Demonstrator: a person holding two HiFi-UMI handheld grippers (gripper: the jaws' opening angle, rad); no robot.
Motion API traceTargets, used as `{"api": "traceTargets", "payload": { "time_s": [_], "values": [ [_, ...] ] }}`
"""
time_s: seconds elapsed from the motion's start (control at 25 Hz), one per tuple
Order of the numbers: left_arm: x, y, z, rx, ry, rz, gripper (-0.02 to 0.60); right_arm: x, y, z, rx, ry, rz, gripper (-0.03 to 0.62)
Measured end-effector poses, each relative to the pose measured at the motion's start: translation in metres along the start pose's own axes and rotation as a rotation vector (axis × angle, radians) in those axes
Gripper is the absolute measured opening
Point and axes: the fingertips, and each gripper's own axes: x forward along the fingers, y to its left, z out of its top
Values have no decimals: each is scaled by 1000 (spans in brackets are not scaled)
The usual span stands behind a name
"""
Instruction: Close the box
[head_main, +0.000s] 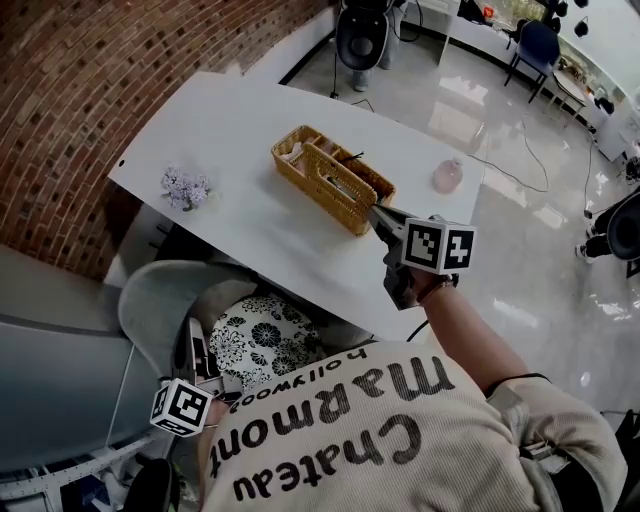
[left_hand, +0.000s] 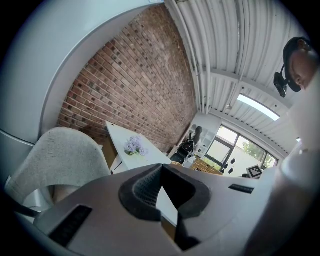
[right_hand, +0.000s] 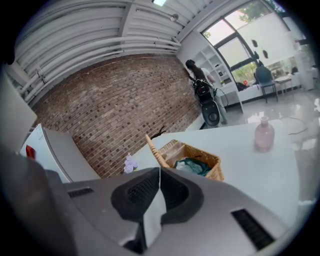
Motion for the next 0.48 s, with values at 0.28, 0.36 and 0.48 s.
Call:
{"api": "traceTargets", "payload": {
  "time_s": [0.28, 0.36, 0.48],
  "values": [
    [-2, 1, 1, -8, 4, 15, 2, 2, -4, 7, 12, -7, -12, 8],
    [-3, 4, -1, -10, -1, 14, 2, 2, -6, 6, 15, -11, -16, 8],
    [-5, 6, -2, -11, -7, 18, 2, 2, -11, 7, 26, -19, -21, 8]
  ]
}}
